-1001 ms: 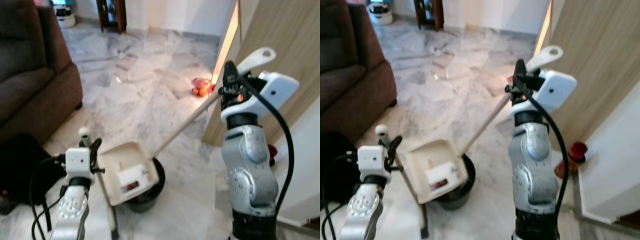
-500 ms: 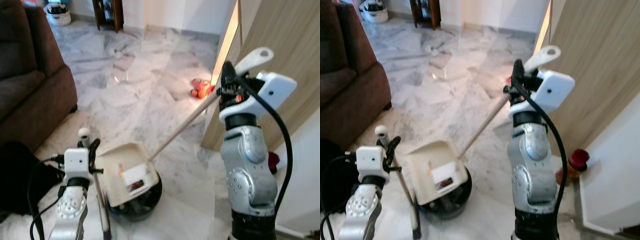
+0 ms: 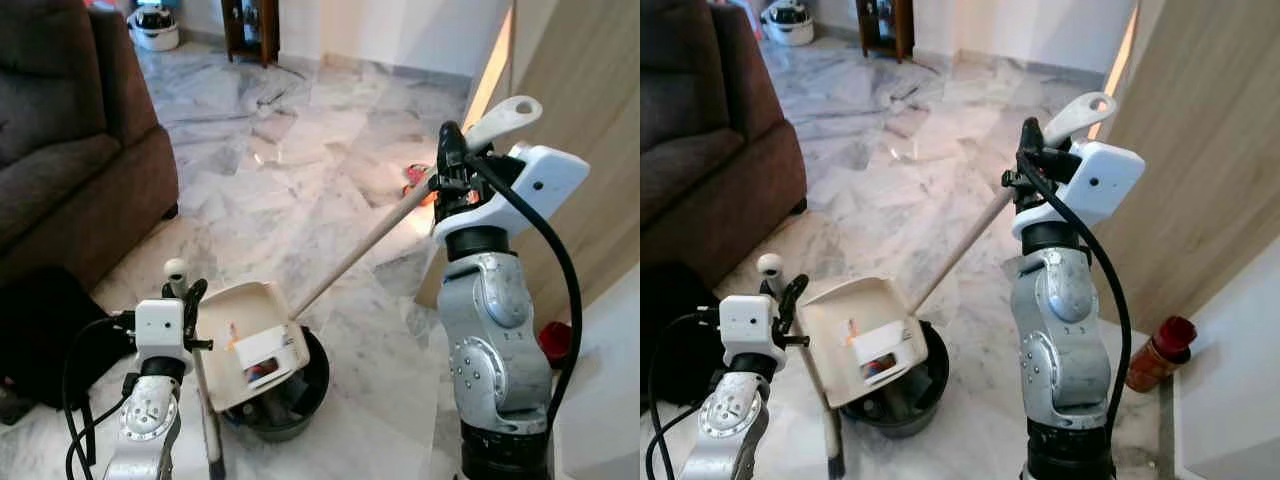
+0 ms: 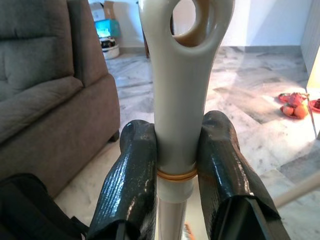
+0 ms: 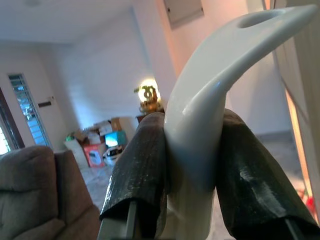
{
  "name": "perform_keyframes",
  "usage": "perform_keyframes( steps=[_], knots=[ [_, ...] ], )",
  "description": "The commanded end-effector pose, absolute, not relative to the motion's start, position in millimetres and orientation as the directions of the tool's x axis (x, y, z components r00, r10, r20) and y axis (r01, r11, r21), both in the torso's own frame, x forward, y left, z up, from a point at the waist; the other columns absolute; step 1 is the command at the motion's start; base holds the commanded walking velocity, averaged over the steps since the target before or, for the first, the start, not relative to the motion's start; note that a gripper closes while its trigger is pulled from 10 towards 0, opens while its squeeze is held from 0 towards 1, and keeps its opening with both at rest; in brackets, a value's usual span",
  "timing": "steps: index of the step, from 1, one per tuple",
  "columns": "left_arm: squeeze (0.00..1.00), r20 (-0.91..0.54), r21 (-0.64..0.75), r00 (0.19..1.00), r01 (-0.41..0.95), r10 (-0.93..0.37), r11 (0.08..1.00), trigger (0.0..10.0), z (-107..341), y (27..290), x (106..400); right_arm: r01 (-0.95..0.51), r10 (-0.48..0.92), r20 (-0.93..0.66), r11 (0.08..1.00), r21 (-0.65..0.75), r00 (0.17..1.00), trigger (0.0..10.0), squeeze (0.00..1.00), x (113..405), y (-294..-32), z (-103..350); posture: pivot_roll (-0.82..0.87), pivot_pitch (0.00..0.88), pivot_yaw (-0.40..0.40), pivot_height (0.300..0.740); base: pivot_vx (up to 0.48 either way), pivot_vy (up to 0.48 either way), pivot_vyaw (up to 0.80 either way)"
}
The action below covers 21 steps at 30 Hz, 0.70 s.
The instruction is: Sweep floor
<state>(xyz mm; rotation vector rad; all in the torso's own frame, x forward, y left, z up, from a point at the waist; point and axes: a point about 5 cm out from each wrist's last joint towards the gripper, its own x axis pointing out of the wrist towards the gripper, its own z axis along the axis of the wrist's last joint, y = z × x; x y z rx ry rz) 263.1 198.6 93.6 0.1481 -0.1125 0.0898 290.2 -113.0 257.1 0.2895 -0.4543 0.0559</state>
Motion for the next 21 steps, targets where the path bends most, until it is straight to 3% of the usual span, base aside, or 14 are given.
perform_keyframes(
  steps=[1,14,16,21],
  knots=[
    [0.00,0.174,0.147,0.982,-0.094,0.068,0.985,10.0,104.8,197.0,265.5,-0.149,-0.009,0.549,0.959,0.242,0.836,10.0,0.00,278.8,-109.8,276.1,0.12,0.075,-0.019,0.740,0.000,0.000,0.00],
    [0.00,0.175,0.151,0.983,-0.089,0.062,0.985,10.0,105.2,196.5,266.1,-0.213,0.066,0.620,0.963,0.167,0.782,10.0,0.00,268.7,-90.8,285.5,0.12,0.081,-0.019,0.740,0.000,0.000,0.00],
    [0.00,0.177,0.152,0.982,-0.089,0.062,0.984,10.0,105.5,196.4,266.0,-0.262,0.144,0.648,0.961,0.089,0.748,10.0,0.00,264.3,-82.2,289.7,0.12,0.084,-0.019,0.740,0.000,0.000,0.00],
    [0.00,0.176,0.152,0.982,-0.090,0.063,0.984,10.0,105.3,196.5,265.3,-0.322,0.212,0.650,0.945,0.053,0.730,10.0,0.00,260.6,-74.5,290.1,0.11,0.098,-0.020,0.740,0.000,0.000,0.00]
  ],
)
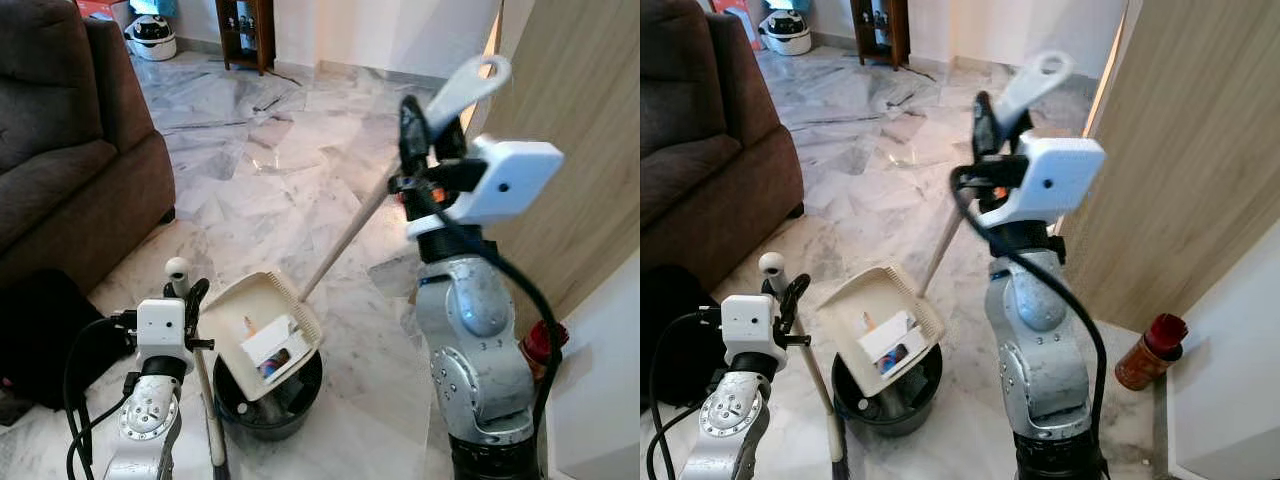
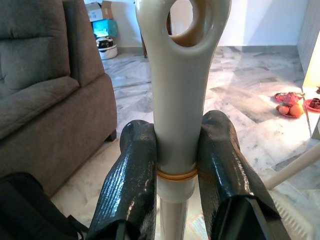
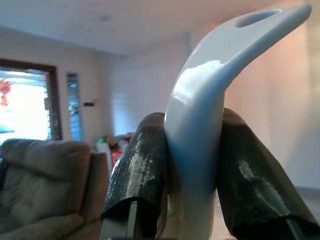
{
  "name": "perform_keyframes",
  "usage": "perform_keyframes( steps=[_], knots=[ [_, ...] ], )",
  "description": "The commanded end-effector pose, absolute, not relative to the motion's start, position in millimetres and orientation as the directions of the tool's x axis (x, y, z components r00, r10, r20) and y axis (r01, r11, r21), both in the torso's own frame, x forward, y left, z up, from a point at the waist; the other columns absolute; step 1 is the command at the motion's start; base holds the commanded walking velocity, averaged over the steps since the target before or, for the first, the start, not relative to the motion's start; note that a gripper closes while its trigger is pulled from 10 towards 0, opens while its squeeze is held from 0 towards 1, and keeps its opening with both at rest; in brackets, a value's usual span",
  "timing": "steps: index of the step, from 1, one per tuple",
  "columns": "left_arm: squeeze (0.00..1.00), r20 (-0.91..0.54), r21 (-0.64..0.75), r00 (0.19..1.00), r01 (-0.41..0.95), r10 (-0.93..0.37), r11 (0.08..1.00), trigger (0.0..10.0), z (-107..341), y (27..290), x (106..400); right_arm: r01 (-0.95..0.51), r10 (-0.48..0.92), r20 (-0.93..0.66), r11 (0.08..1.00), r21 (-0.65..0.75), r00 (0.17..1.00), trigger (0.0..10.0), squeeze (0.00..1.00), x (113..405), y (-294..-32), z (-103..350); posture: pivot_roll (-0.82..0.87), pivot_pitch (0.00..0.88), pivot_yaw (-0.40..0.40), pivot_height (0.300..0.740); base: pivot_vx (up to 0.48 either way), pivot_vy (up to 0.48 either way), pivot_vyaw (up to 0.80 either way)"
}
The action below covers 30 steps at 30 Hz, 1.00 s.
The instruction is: Sweep floor
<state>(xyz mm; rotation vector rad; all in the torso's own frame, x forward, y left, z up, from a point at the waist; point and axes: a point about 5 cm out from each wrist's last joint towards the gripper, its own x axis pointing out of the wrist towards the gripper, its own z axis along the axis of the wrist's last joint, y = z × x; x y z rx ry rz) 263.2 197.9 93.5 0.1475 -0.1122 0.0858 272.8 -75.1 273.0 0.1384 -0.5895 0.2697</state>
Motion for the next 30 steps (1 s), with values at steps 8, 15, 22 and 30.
perform_keyframes(
  steps=[8,15,22,30],
  knots=[
    [0.00,0.176,0.151,0.983,-0.088,0.061,0.985,10.0,105.5,196.0,265.9,-0.394,0.271,0.680,0.919,0.028,0.682,10.0,0.00,253.7,-68.7,294.0,0.11,0.106,-0.019,0.740,0.000,0.000,0.00],
    [0.00,0.177,0.150,0.982,-0.088,0.061,0.985,10.0,105.8,195.7,266.6,-0.474,0.349,0.724,0.880,-0.034,0.596,10.0,0.00,238.3,-54.3,299.0,0.11,0.110,-0.018,0.740,0.000,0.000,0.00],
    [0.00,0.177,0.152,0.982,-0.090,0.063,0.984,10.0,106.0,196.7,266.6,-0.494,0.367,0.720,0.868,-0.039,0.589,10.0,0.00,236.0,-48.1,297.1,0.11,0.112,-0.018,0.740,0.000,0.000,0.00],
    [0.00,0.178,0.165,0.983,-0.079,0.049,0.983,10.0,106.0,194.9,266.3,-0.454,0.385,0.739,0.883,-0.120,0.554,10.0,0.00,232.4,-46.0,298.9,0.11,0.113,-0.018,0.740,0.000,0.000,0.00]
  ],
)
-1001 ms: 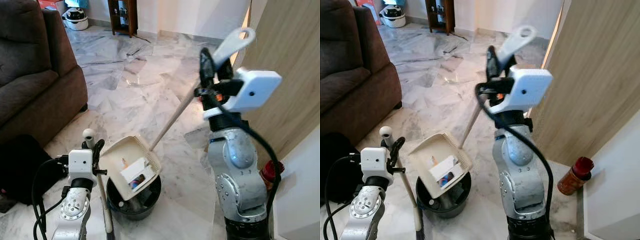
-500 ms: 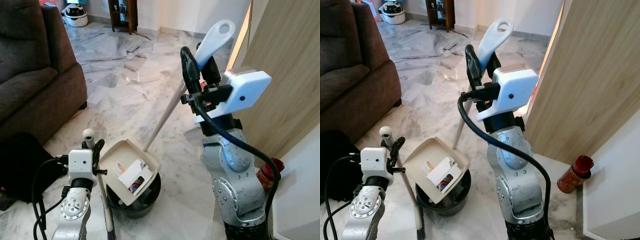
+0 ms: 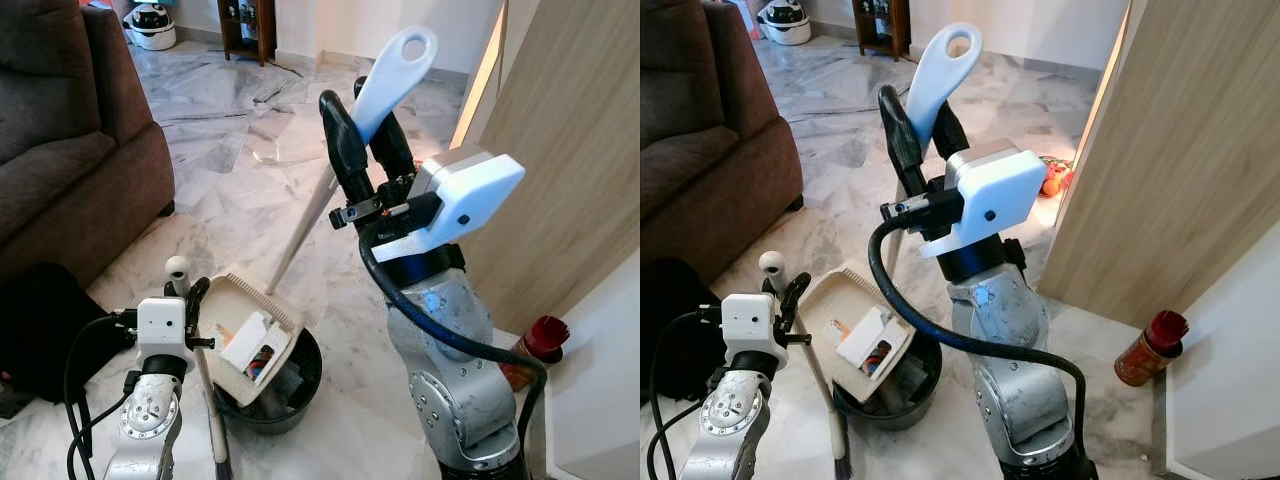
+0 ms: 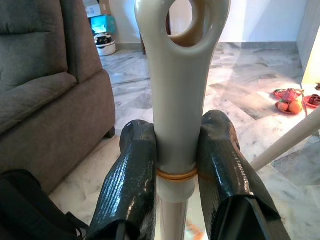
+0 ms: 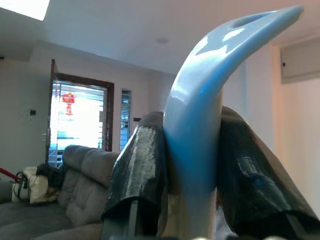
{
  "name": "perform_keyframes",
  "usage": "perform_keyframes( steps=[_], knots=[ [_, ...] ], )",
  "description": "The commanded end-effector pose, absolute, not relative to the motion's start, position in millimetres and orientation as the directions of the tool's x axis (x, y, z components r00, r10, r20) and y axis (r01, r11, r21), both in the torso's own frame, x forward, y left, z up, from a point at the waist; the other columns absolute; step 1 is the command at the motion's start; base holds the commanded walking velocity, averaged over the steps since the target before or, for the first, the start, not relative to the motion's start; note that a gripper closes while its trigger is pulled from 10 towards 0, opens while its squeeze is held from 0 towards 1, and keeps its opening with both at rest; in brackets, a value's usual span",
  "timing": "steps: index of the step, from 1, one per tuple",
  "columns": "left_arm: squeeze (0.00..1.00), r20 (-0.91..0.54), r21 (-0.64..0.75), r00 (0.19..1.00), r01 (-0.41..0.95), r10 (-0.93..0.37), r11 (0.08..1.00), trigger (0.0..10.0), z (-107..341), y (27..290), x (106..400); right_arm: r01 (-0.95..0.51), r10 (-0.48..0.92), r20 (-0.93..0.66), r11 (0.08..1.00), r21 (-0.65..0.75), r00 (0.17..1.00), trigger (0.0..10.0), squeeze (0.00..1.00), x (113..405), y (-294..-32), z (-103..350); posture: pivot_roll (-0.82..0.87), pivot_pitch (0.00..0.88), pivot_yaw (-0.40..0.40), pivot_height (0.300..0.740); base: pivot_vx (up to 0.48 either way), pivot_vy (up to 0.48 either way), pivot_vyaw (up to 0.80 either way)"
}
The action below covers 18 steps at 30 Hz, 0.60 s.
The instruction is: Sweep floor
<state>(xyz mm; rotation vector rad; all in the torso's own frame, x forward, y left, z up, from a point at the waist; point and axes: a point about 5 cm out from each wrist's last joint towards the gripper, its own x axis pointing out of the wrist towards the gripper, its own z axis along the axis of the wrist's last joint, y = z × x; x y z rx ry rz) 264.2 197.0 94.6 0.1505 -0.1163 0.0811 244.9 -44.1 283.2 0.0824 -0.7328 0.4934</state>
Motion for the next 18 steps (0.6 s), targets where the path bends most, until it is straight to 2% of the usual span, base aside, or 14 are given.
perform_keyframes(
  steps=[1,6,18],
  knots=[
    [0.00,0.178,0.165,0.983,-0.078,0.048,0.983,10.0,105.9,194.7,266.3,-0.448,0.391,0.740,0.884,-0.136,0.547,10.0,0.00,231.5,-45.1,298.8,0.11,0.113,-0.018,0.740,0.000,0.000,0.00],
    [0.00,0.179,0.165,0.983,-0.078,0.048,0.983,10.0,106.1,194.8,266.3,-0.429,0.419,0.743,0.882,-0.196,0.523,10.0,0.00,228.1,-40.8,298.1,0.11,0.113,-0.018,0.740,0.000,0.000,0.00],
    [0.00,0.180,0.166,0.983,-0.077,0.047,0.983,10.0,106.4,194.9,266.5,-0.400,0.420,0.767,0.886,-0.233,0.485,10.0,0.00,222.9,-37.8,301.1,0.12,0.114,-0.019,0.740,0.000,0.000,0.00]
  ],
)
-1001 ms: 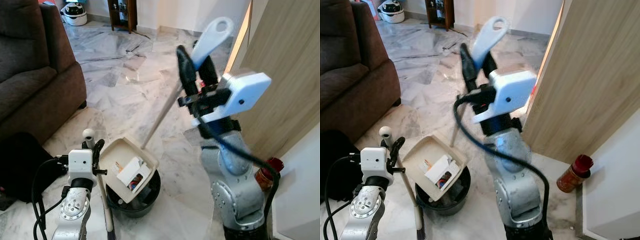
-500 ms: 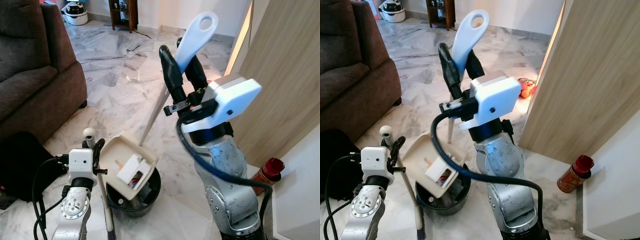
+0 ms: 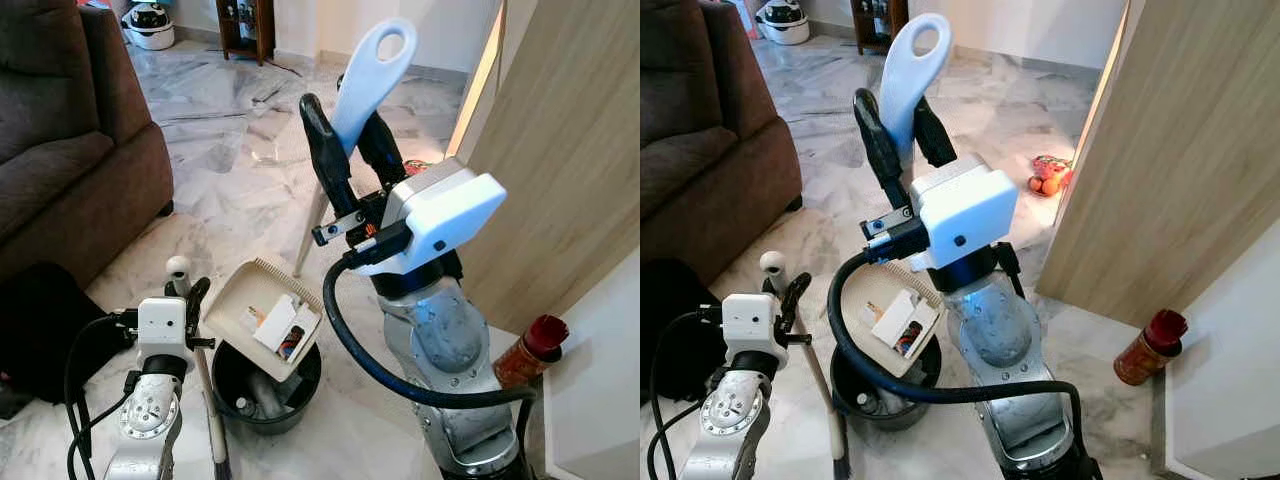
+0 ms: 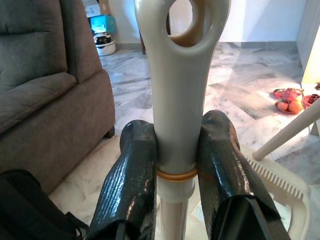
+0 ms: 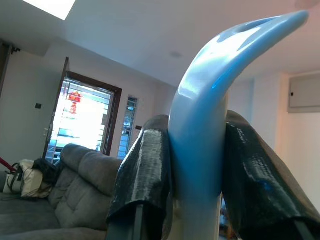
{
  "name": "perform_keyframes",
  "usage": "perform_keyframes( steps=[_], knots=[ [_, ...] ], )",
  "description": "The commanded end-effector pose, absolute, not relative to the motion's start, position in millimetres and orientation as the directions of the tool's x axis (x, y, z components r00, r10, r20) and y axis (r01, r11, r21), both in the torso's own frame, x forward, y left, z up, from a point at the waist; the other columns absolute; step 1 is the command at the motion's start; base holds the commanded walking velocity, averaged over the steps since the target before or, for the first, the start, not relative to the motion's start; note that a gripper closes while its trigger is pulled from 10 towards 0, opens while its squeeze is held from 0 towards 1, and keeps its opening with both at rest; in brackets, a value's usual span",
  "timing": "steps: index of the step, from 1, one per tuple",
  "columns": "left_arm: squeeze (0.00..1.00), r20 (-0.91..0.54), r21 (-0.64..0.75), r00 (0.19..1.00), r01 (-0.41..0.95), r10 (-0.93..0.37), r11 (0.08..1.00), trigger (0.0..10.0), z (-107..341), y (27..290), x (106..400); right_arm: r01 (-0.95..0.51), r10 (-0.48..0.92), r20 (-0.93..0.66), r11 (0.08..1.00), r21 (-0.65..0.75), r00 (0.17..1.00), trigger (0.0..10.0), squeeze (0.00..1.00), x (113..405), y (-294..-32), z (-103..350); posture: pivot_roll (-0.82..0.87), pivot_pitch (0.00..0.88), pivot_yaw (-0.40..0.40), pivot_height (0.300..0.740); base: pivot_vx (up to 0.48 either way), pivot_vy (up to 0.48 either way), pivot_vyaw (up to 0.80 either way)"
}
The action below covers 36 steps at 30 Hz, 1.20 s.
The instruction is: Sweep floor
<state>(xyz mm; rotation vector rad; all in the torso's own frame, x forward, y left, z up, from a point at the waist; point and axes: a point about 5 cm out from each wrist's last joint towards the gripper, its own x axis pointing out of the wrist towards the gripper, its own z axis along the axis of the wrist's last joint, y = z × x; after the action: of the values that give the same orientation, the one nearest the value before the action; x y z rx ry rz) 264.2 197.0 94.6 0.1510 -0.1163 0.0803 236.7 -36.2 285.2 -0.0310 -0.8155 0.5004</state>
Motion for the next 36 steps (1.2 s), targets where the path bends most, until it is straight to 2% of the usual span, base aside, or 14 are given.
perform_keyframes(
  steps=[1,12,20,23,36],
  knots=[
    [0.00,0.179,0.167,0.983,-0.077,0.046,0.983,10.0,106.4,194.8,266.5,-0.397,0.424,0.766,0.886,-0.240,0.483,10.0,0.00,222.4,-37.3,300.8,0.12,0.115,-0.019,0.740,0.000,0.000,0.00],
    [0.00,0.178,0.173,0.983,-0.070,0.039,0.982,10.0,106.4,193.5,266.5,-0.383,0.465,0.762,0.872,-0.305,0.451,10.0,0.00,218.8,-31.8,298.1,0.12,0.116,-0.020,0.740,0.000,0.000,0.00],
    [0.00,0.179,0.173,0.983,-0.070,0.038,0.982,10.0,106.9,193.3,266.5,-0.399,0.463,0.761,0.870,-0.292,0.454,10.0,0.00,219.1,-31.3,297.9,0.12,0.116,-0.021,0.740,0.000,0.000,0.00],
    [0.00,0.181,0.173,0.983,-0.070,0.038,0.982,10.0,107.2,192.9,266.5,-0.450,0.438,0.759,0.867,-0.215,0.481,10.0,0.00,220.0,-30.8,296.8,0.12,0.116,-0.021,0.740,0.000,0.000,0.00],
    [0.00,0.180,0.174,0.983,-0.070,0.038,0.982,10.0,107.1,192.7,266.2,-0.419,0.441,0.765,0.874,-0.247,0.468,10.0,0.00,219.3,-31.6,298.0,0.12,0.118,-0.023,0.740,0.000,0.000,0.00]
  ],
)
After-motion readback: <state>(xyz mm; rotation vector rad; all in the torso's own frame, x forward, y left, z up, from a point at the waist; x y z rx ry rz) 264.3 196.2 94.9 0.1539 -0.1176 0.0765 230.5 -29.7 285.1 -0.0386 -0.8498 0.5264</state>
